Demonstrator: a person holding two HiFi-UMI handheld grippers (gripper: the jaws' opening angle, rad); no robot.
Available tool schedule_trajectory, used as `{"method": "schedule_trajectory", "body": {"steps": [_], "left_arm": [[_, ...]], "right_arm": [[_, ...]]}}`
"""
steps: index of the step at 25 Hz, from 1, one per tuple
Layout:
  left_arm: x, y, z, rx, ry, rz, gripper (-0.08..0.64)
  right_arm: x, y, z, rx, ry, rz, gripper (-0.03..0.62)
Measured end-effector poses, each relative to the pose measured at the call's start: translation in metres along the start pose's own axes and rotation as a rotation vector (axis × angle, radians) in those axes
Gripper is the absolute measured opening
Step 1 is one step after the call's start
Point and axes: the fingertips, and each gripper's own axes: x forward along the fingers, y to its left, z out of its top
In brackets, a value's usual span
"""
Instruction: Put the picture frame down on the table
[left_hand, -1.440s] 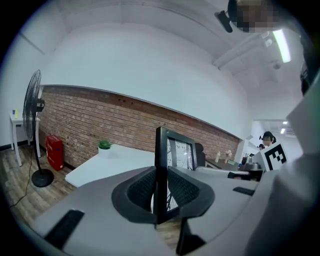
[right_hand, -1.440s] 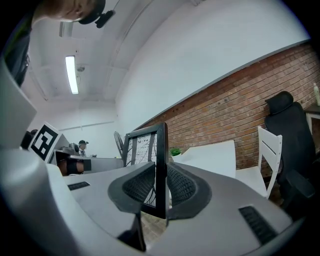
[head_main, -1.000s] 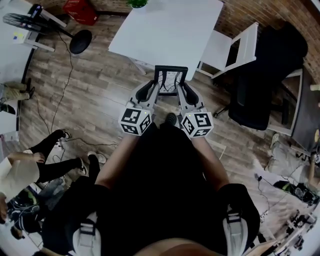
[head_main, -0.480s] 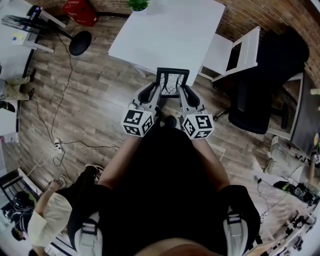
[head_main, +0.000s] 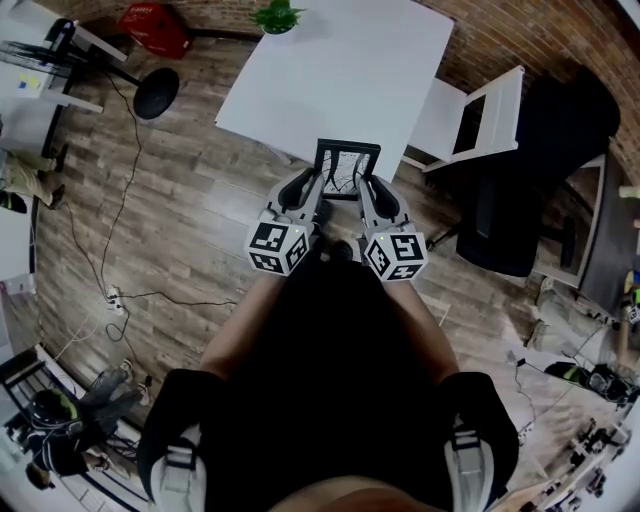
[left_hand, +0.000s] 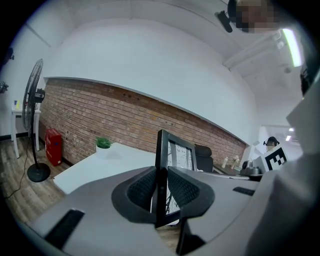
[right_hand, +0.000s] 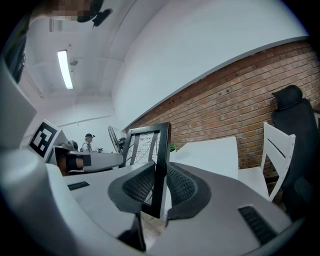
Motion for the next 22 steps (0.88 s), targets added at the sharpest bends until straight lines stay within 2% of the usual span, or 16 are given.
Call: {"method": "schedule_trajectory", "body": {"steps": [22], "left_arm": [[0.074,0.046,-0.008,-0.012,0.104,-0.089,0.080]], "right_arm": [[0.065,-0.040,-0.006,0.017,0.068,-0.091,0.069]]}}
